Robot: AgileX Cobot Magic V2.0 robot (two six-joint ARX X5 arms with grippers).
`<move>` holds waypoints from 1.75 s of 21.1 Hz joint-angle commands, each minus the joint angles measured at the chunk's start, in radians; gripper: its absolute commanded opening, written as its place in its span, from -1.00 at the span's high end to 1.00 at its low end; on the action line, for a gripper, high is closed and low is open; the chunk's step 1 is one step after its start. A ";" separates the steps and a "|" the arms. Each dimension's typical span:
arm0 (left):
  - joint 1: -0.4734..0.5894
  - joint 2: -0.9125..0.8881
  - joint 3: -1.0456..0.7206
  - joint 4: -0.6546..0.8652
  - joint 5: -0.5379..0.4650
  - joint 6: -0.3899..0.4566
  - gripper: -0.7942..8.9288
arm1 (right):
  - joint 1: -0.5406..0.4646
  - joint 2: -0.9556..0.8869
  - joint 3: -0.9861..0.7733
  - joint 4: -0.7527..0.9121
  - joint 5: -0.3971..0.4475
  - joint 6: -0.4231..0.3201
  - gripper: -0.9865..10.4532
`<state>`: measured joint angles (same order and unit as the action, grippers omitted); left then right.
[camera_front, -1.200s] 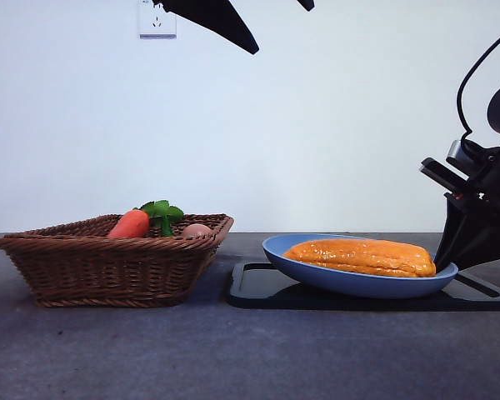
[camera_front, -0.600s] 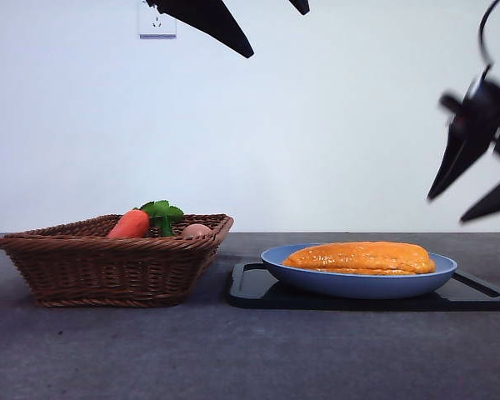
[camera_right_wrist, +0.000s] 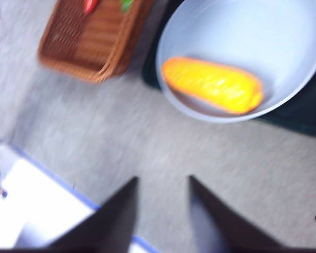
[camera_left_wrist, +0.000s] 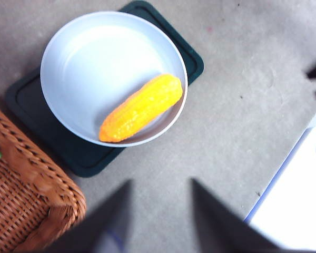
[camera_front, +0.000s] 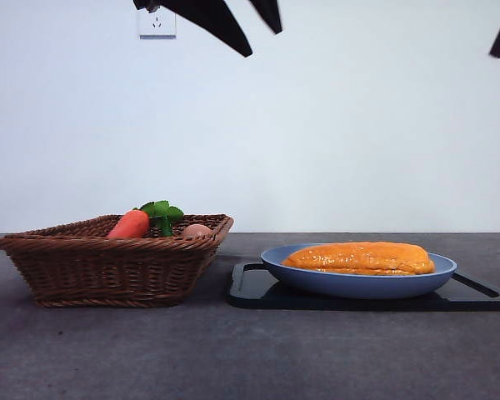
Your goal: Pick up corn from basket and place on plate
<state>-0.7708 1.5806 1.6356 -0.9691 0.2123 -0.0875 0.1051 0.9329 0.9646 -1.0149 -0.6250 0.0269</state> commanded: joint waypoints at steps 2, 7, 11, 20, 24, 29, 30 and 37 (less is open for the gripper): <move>-0.010 0.007 0.032 -0.011 0.001 0.021 0.83 | 0.033 -0.014 0.017 -0.025 0.000 -0.087 0.82; -0.010 0.007 0.032 -0.010 0.001 0.020 0.83 | 0.043 -0.013 0.017 -0.026 -0.001 -0.086 0.82; -0.010 0.007 0.032 -0.005 0.001 0.020 0.83 | 0.043 -0.013 0.017 -0.019 -0.004 -0.087 0.82; -0.010 0.007 0.032 0.122 0.001 0.020 0.83 | 0.041 -0.013 0.017 0.002 -0.003 -0.088 0.82; -0.010 0.007 0.032 0.208 0.001 0.020 0.83 | 0.041 -0.013 0.017 0.002 -0.003 -0.087 0.82; 0.000 0.006 0.032 0.317 -0.011 0.050 0.83 | 0.041 -0.013 0.017 0.002 -0.003 -0.088 0.82; 0.007 0.002 0.032 0.333 -0.011 0.066 0.83 | 0.041 -0.013 0.017 0.002 -0.003 -0.088 0.82; 0.121 -0.061 0.027 0.423 -0.011 0.130 0.83 | 0.041 -0.013 0.017 0.010 -0.003 -0.087 0.82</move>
<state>-0.6510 1.5383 1.6356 -0.5655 0.2047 0.0021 0.1440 0.9112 0.9646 -1.0126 -0.6254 -0.0486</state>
